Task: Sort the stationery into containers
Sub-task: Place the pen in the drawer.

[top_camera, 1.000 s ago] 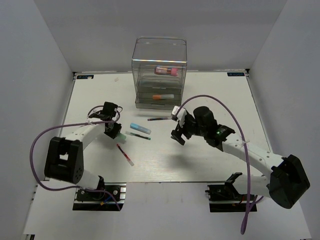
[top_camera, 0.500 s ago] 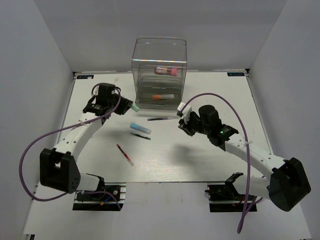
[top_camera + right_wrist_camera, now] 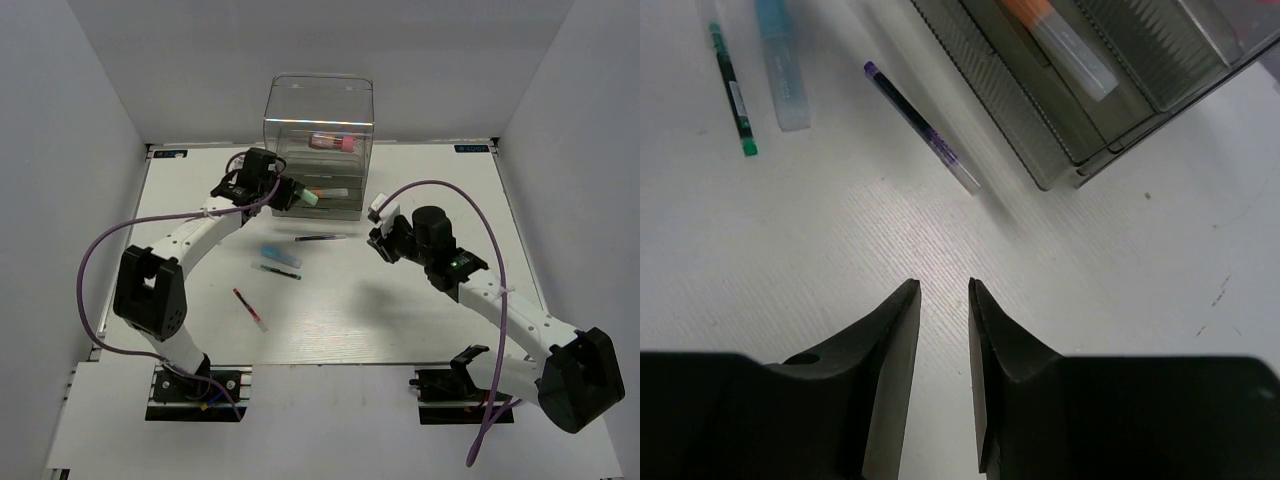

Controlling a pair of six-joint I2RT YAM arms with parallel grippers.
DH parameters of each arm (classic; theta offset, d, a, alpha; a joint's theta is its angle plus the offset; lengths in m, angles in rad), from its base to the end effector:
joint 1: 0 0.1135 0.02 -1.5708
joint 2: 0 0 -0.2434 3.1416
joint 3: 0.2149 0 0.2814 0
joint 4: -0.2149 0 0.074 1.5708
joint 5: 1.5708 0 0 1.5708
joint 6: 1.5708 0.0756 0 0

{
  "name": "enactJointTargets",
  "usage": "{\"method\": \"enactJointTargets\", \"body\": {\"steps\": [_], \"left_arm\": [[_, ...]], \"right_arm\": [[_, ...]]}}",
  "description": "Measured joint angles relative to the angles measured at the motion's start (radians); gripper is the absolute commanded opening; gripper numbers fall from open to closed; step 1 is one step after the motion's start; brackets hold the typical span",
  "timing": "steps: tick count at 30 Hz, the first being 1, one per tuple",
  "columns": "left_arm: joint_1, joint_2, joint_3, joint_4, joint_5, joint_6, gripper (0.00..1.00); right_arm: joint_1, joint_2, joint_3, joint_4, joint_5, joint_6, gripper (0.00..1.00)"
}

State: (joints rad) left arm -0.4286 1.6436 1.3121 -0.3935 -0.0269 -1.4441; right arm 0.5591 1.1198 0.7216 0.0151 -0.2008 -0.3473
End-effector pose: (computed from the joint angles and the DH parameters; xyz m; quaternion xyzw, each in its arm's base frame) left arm 0.3912 -0.1765 0.2243 -0.4482 0.7941 -0.3232 0.2531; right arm 0.2700 0.1867 0.2259 -0.4115 0.7168 0.1415 0.5448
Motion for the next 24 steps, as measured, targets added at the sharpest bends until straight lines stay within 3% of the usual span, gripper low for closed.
{"method": "enactJointTargets", "body": {"steps": [9, 11, 12, 16, 19, 24], "left_arm": [[-0.027, 0.118, 0.068, 0.001, -0.117, -0.111, 0.13], [-0.031, 0.151, 0.097, -0.007, -0.135, -0.129, 0.19], [-0.032, 0.167, 0.114, -0.01, -0.142, -0.136, 0.3], [-0.042, 0.19, 0.138, -0.029, -0.159, -0.155, 0.54], [-0.047, 0.19, 0.146, -0.027, -0.168, -0.16, 0.61], [-0.054, 0.187, 0.151, -0.024, -0.166, -0.16, 0.64]], "right_arm": [[-0.042, -0.021, 0.0, 0.011, 0.007, 0.002, 0.32], [-0.05, -0.021, -0.001, 0.011, 0.006, 0.004, 0.34], [-0.054, -0.022, -0.002, 0.012, 0.006, 0.005, 0.34], [-0.068, -0.026, -0.013, 0.013, 0.003, 0.006, 0.37], [-0.075, -0.026, -0.015, 0.013, -0.006, 0.008, 0.39], [-0.08, -0.026, -0.016, 0.013, -0.043, 0.005, 0.54]]}}
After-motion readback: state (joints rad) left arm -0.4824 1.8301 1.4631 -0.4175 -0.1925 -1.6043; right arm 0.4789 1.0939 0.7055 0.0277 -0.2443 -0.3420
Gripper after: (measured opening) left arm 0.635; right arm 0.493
